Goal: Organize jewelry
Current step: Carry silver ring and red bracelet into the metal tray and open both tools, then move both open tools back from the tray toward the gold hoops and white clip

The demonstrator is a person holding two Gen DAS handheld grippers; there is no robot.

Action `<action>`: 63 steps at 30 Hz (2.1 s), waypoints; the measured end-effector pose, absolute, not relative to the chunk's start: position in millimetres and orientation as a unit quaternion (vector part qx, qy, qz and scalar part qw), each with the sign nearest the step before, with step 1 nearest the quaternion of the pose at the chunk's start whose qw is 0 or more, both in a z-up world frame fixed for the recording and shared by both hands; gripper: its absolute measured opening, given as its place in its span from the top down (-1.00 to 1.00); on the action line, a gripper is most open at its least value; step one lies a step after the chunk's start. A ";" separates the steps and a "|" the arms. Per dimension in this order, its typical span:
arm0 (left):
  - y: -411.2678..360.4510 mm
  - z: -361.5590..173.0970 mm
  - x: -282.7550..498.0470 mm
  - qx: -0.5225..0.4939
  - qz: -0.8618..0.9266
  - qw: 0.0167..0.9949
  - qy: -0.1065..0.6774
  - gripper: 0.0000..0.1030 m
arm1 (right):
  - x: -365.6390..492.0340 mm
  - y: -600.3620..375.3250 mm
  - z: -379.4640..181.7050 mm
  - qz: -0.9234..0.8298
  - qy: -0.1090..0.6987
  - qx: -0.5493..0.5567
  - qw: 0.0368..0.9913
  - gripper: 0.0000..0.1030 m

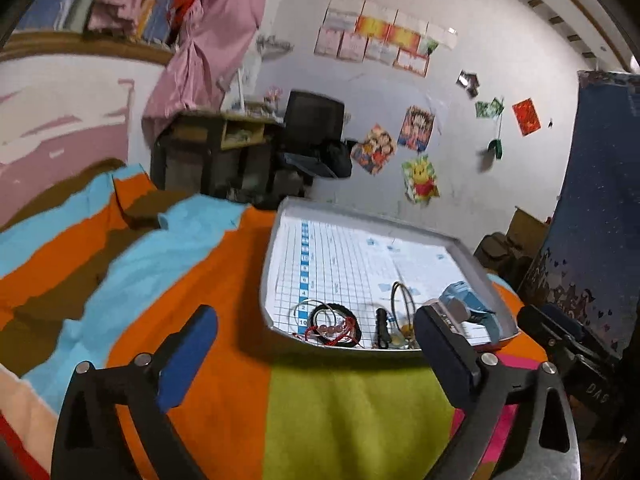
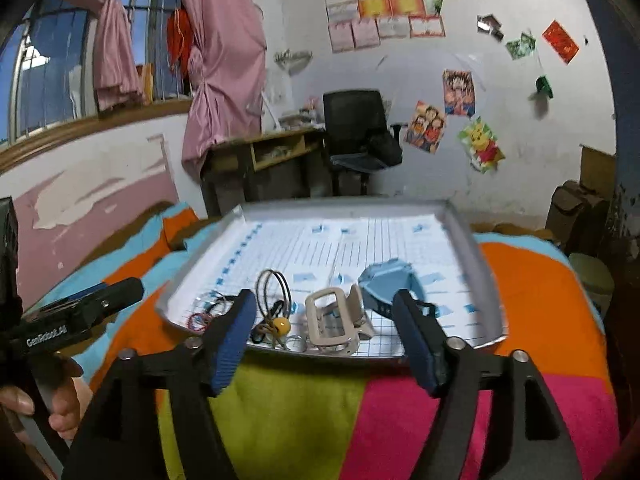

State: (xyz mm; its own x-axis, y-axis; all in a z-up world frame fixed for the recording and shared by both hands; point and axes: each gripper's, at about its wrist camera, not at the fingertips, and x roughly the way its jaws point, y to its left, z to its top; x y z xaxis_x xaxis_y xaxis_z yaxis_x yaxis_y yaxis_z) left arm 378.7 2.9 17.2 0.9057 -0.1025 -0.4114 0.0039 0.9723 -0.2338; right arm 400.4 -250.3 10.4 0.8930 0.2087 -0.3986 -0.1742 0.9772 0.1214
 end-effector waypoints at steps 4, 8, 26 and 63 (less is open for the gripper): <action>5.5 27.5 340.0 -0.109 -0.018 0.977 0.184 -0.99 | 365.6 -254.9 27.5 0.098 0.185 0.042 0.977 -0.67; 4.7 34.6 302.5 -0.097 -0.006 0.983 0.158 -0.99 | 333.1 -260.0 41.0 0.100 0.164 0.047 0.980 -0.82; 1.5 50.3 162.9 -0.068 0.005 0.991 0.114 -1.00 | 178.8 -270.9 53.8 0.080 0.118 0.052 0.988 -0.97; 6.5 -1.0 104.3 -0.053 -0.010 0.983 0.173 -1.00 | 88.1 -274.2 0.1 0.028 0.174 0.063 0.982 -0.97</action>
State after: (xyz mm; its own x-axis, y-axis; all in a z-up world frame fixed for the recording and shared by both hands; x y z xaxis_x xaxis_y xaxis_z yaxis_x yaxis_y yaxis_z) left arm 104.3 6.5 -1.0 0.9399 -0.0381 -0.3392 0.0013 0.9941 -0.1081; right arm 88.1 -274.2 0.1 0.9378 0.0763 -0.3388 -0.0326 0.9906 0.1328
